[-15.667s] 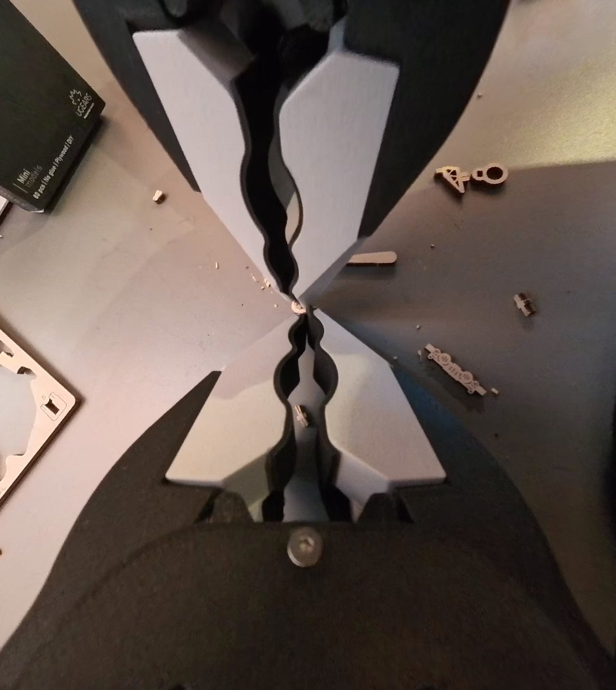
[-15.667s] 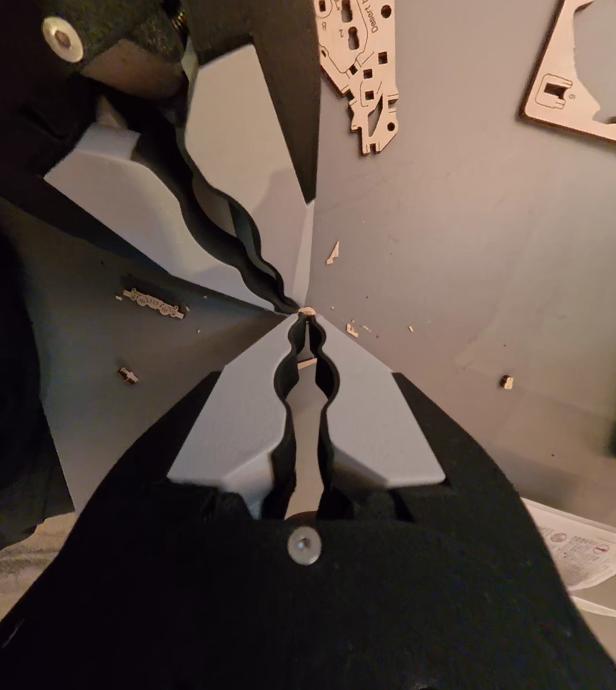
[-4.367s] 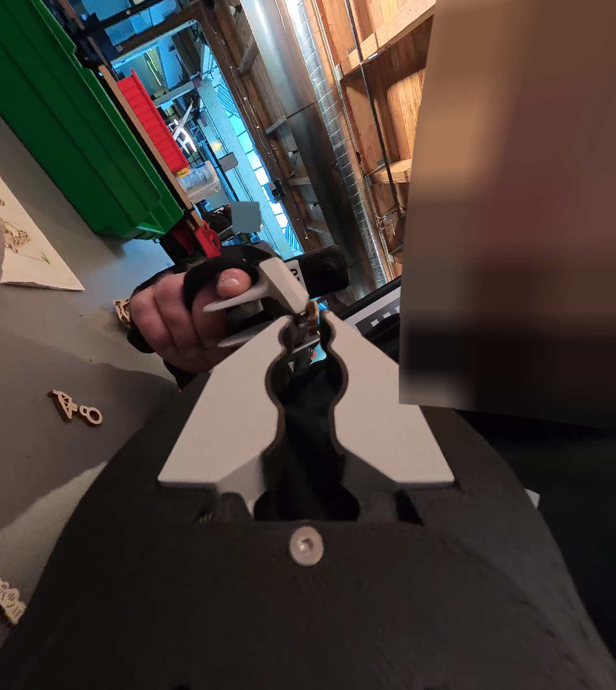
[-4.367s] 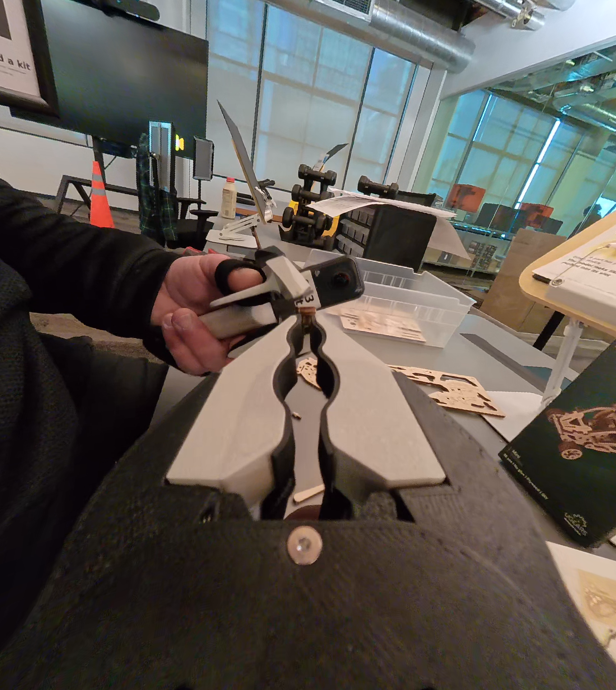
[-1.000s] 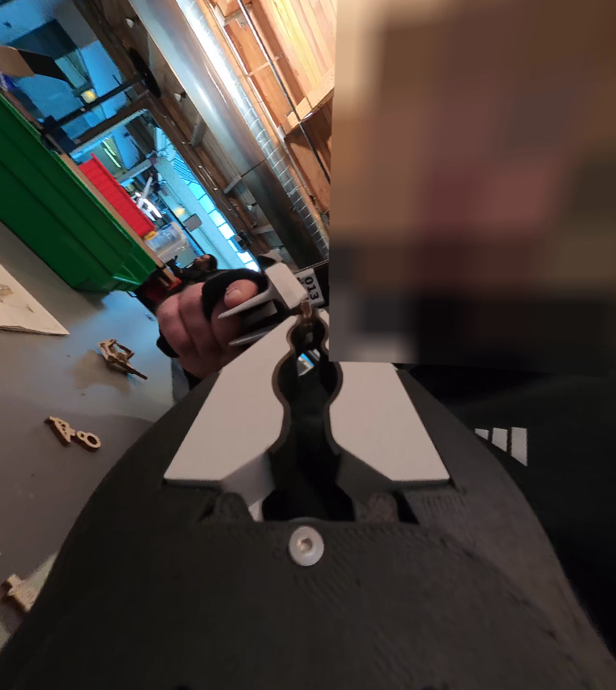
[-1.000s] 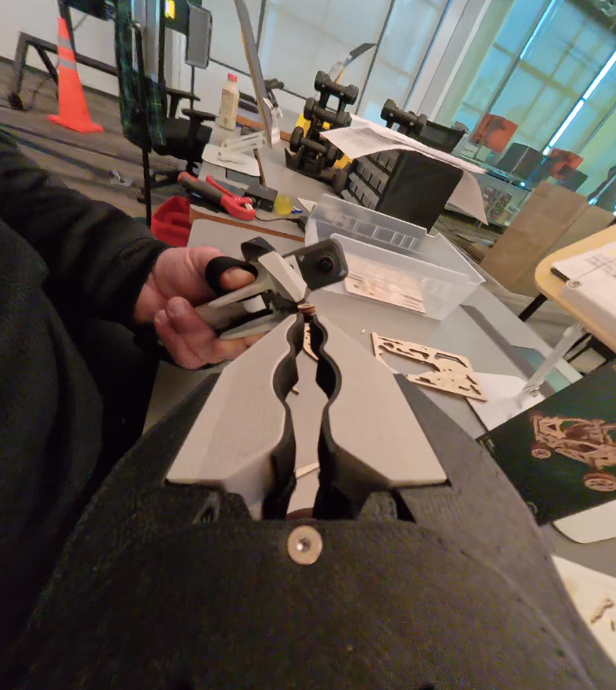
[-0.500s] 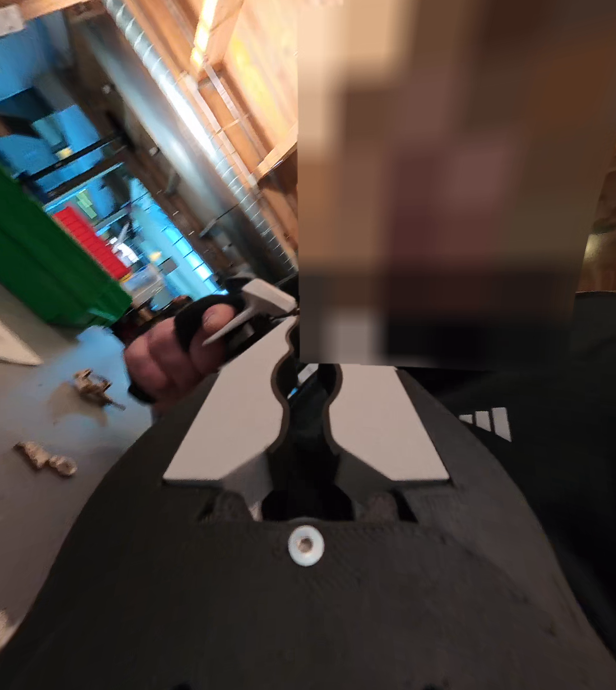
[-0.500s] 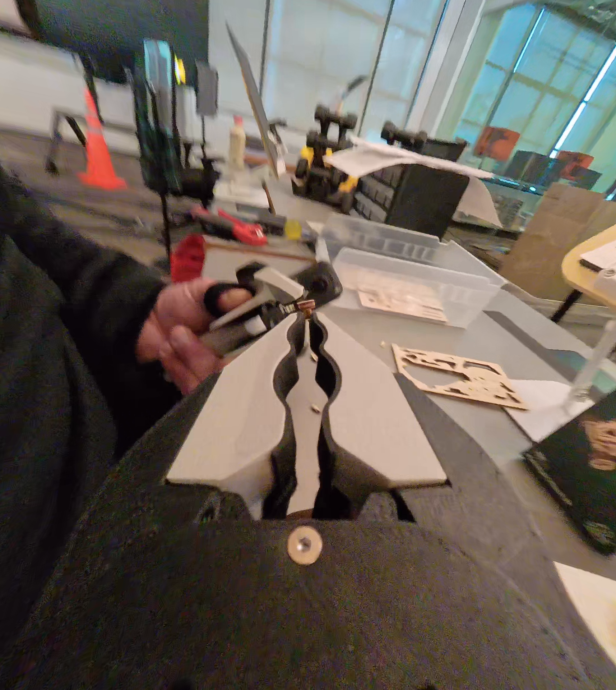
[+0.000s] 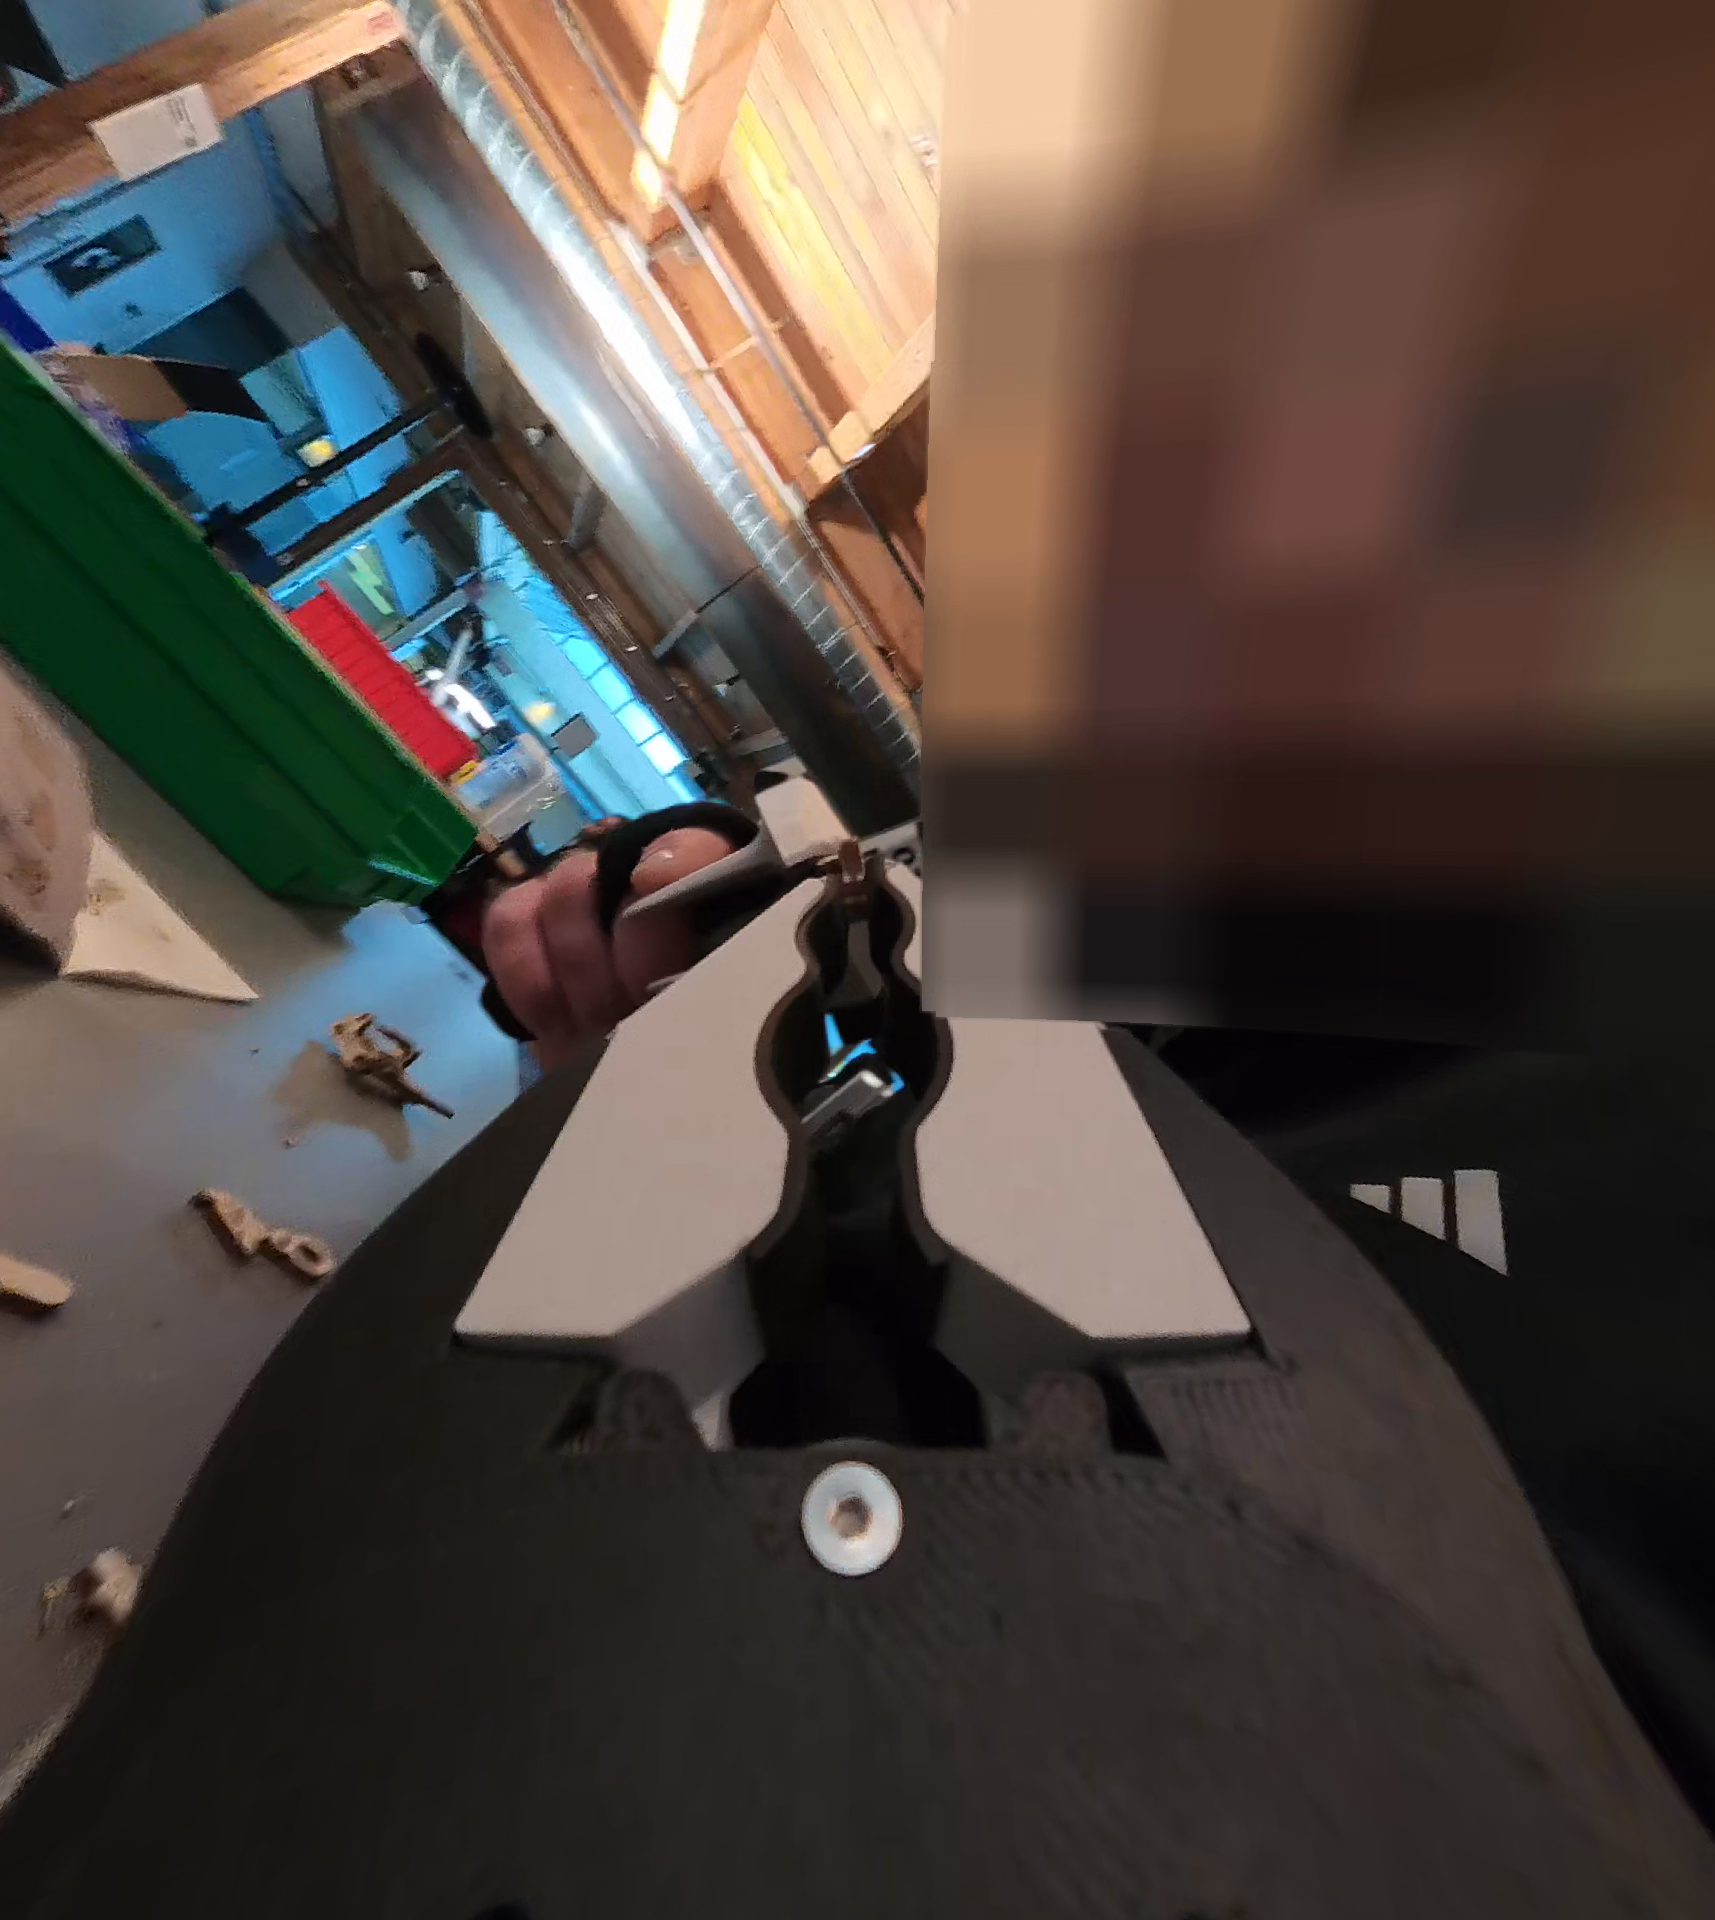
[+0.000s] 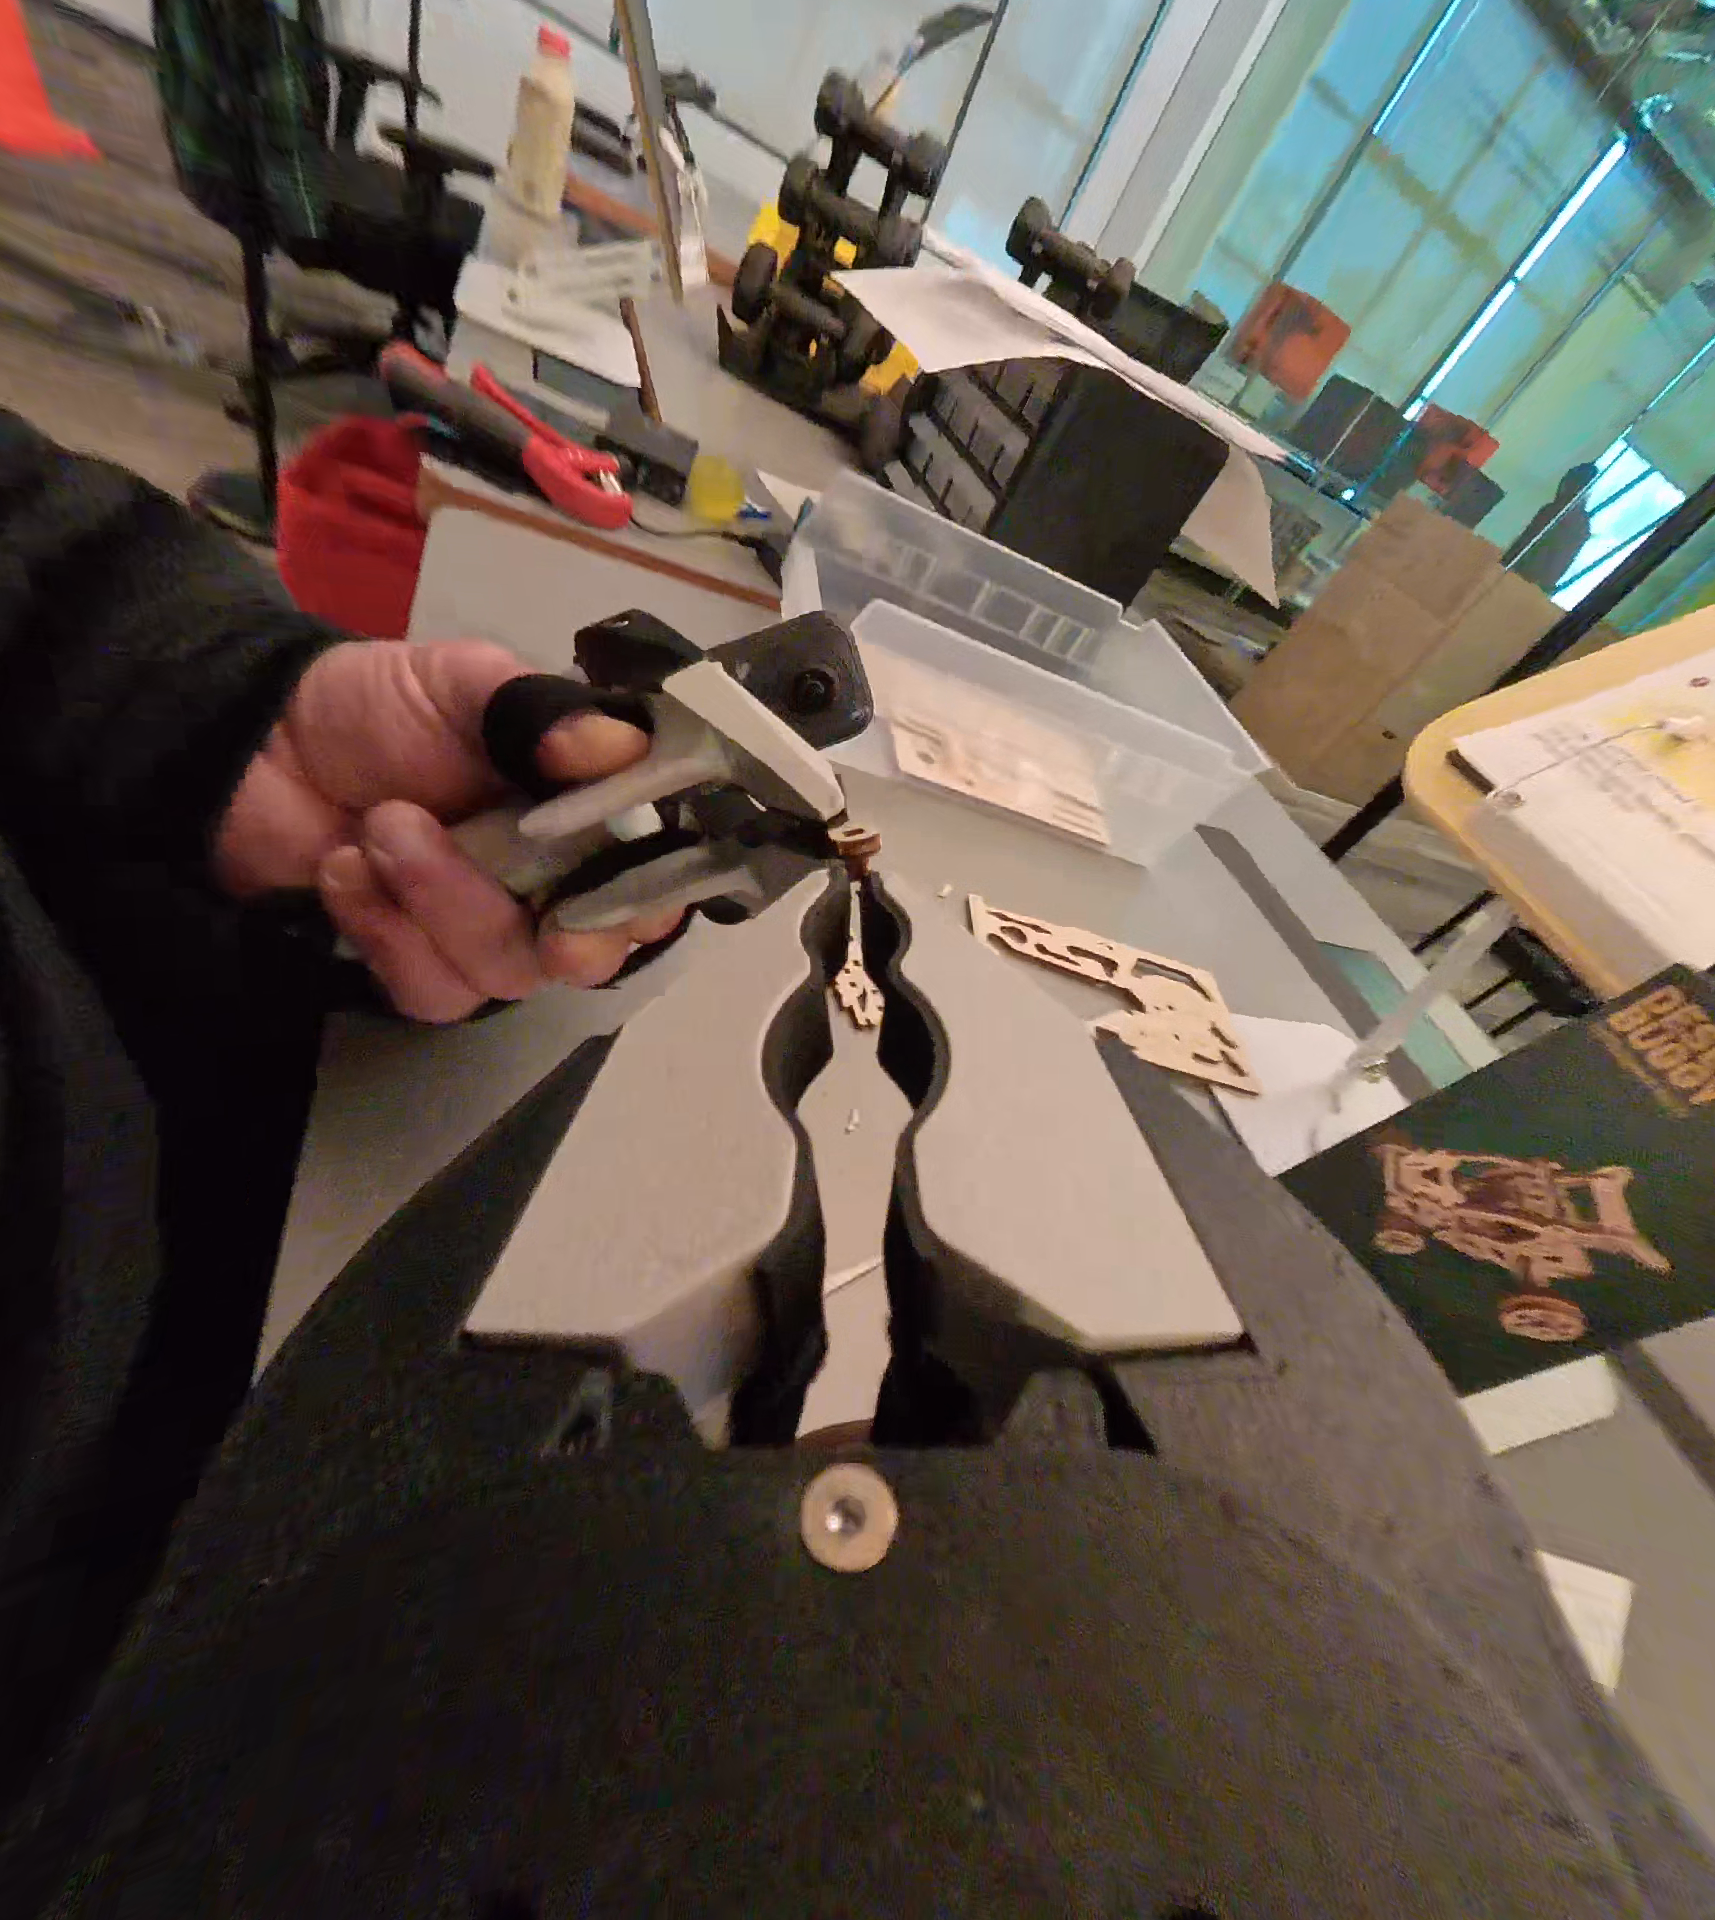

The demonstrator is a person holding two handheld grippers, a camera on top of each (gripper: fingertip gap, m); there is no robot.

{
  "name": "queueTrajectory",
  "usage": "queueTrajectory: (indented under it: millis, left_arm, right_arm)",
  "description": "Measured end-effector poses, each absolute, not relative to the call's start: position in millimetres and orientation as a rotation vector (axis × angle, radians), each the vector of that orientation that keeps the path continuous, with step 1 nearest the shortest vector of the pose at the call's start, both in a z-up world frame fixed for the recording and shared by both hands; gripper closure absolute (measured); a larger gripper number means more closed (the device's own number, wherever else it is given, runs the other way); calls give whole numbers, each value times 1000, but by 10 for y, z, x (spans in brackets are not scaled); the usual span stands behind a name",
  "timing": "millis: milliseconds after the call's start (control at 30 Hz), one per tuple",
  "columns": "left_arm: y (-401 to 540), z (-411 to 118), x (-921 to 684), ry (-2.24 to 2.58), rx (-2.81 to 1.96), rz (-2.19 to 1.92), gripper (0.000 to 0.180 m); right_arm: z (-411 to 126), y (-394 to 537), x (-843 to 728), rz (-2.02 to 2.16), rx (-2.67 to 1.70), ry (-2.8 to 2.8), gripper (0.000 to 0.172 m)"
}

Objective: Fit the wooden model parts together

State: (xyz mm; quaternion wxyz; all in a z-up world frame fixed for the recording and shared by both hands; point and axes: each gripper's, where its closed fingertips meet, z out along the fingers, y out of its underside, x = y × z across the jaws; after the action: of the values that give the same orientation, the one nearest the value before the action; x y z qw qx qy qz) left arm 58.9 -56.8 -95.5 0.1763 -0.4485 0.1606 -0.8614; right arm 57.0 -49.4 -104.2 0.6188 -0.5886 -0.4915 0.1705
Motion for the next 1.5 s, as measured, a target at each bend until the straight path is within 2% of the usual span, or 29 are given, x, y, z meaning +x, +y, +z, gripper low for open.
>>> queueTrajectory:
  millis: [467,533,933,1033,1267,1300,1333,1367,1400,1467,1500]
  left_arm:
    - [-676,-1002,574,414,-1276,-2703,180]
    - [-669,-990,551,376,-1241,-2760,179]
    - [-662,-860,512,626,-1210,-2413,179]
    - [-644,-916,538,622,-1272,-2380,179]
    - [-599,-1068,527,467,-1354,-2458,180]
    - [-600,-1061,515,430,-1347,-2481,179]
    - [-614,-803,393,370,-1156,-2591,179]
    - [-725,-672,434,494,-1142,-2540,178]
    - [-828,-698,532,653,-1223,-2458,178]
    - [-537,-884,517,435,-1308,-2510,179]
    - [-464,-949,506,402,-1335,-2475,180]
  right_arm:
    - [-1027,-614,538,359,-1203,-1288,171]
    - [-1024,-620,522,416,-1249,-1278,171]
    - [-918,-622,482,1024,-1366,-863,172]
    - [-988,-592,505,951,-1378,-895,172]
    - [-1174,-544,513,326,-1314,-1243,171]
    - [-1252,-535,517,279,-1320,-1285,172]
    - [-1463,-518,534,201,-1353,-1372,172]
    - [-1742,-497,563,114,-1381,-1459,172]
    - [-1778,-536,541,186,-1395,-1435,172]
    - [-1274,-534,493,292,-1332,-1283,172]
    - [-1202,-489,518,319,-1337,-1247,172]
